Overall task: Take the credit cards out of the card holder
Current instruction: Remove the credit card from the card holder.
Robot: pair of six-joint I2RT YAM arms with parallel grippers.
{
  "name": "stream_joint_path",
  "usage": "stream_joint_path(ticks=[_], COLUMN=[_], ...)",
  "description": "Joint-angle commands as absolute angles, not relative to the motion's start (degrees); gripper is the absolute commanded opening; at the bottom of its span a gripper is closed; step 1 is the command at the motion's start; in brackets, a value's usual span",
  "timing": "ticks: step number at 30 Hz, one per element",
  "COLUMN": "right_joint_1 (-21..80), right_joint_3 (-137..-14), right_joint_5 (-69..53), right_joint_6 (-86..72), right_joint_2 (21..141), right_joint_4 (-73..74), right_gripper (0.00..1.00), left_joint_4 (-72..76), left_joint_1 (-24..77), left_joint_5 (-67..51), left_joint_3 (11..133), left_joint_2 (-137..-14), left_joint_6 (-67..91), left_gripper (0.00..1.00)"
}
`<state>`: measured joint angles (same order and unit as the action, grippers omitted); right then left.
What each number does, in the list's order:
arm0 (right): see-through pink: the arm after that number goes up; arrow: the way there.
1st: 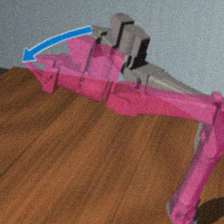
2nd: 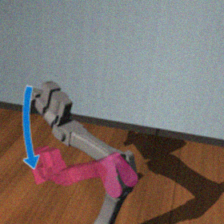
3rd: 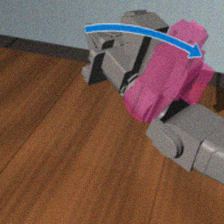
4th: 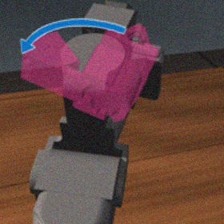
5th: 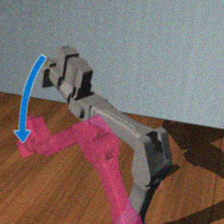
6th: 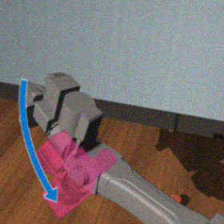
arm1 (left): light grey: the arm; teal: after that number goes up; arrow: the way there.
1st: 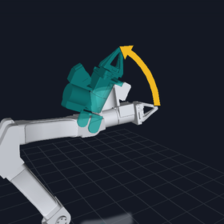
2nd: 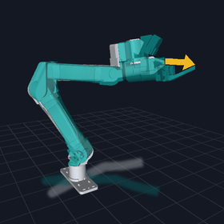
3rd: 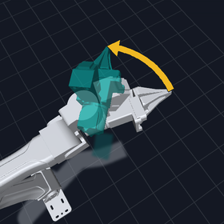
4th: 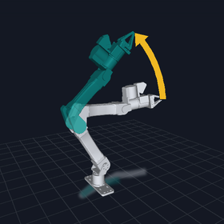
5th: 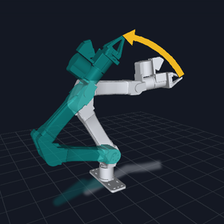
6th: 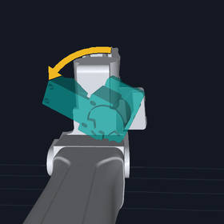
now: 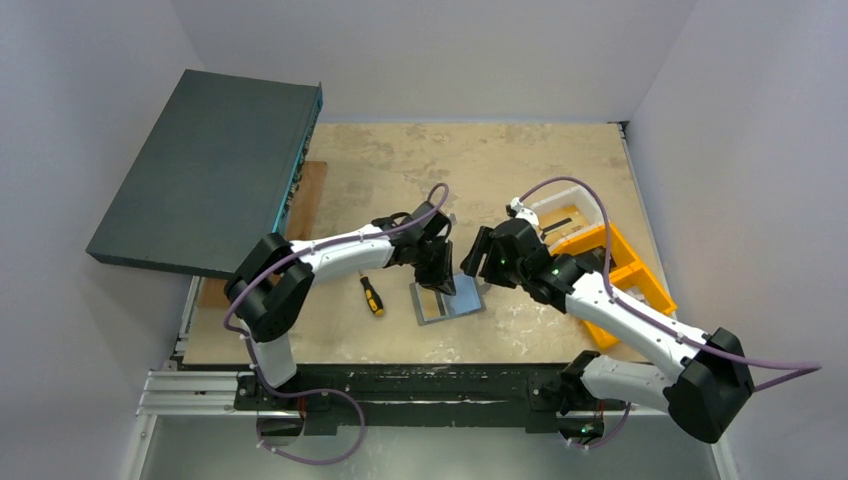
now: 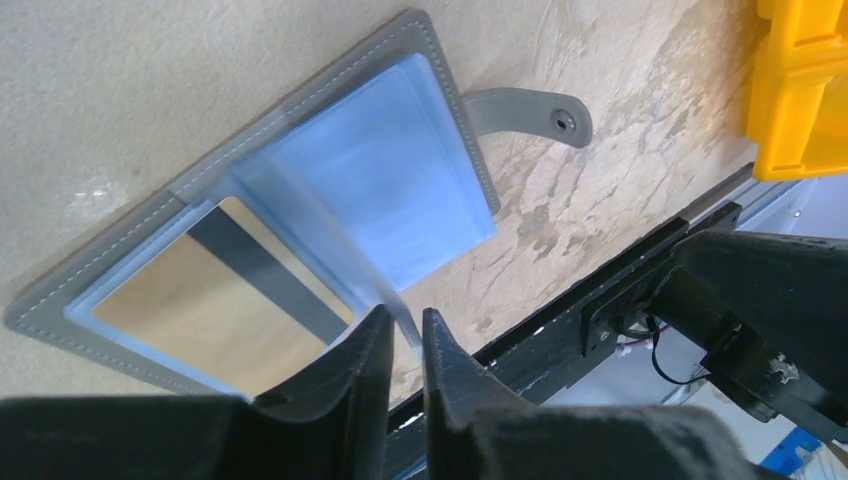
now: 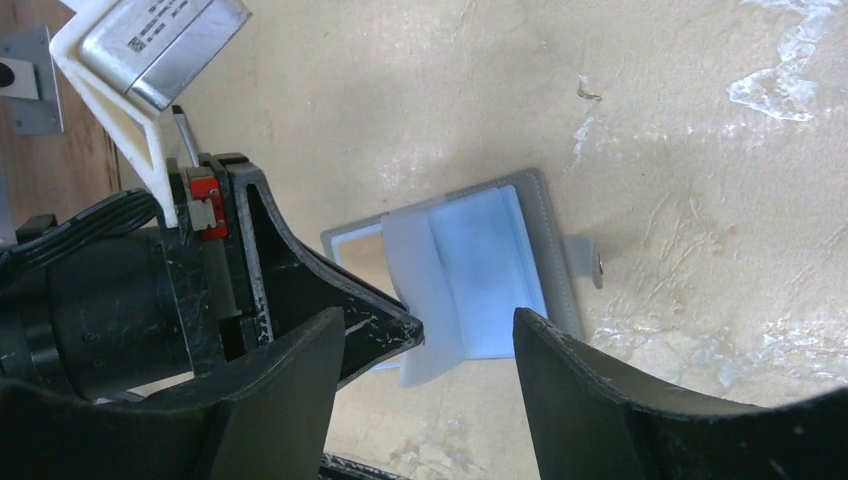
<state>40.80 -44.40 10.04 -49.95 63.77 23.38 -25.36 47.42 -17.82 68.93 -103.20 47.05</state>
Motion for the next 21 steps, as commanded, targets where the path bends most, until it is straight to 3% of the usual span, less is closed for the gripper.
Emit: stream_joint_path(ticks=[1,14,21], right_joint_1=[40.5,40.6,40.6], right_joint_3=[-43.6,-43.2,-43.0], right_joint_5=[12.5,12.7,9.7], right_joint_6=[-49.3,-49.1,-47.8], right_joint_2=[61.7,60.2,60.8], right_joint_4=[25.3,27.1,25.6], right_gripper=[0.63,0.63,0.63], left_joint_4=[-24.9,-22.3,-22.5], left_joint_1=[48.0,48.1,48.1], left_joint_5=[-19.7,-23.6,-22.8], left_joint_3=[73.3,78.0,77.8], left_joint_2=[-104.8,-113.8,-111.9], left_joint_6=[47.7,48.0,46.9], left_gripper=[0.2,0.41,0.52])
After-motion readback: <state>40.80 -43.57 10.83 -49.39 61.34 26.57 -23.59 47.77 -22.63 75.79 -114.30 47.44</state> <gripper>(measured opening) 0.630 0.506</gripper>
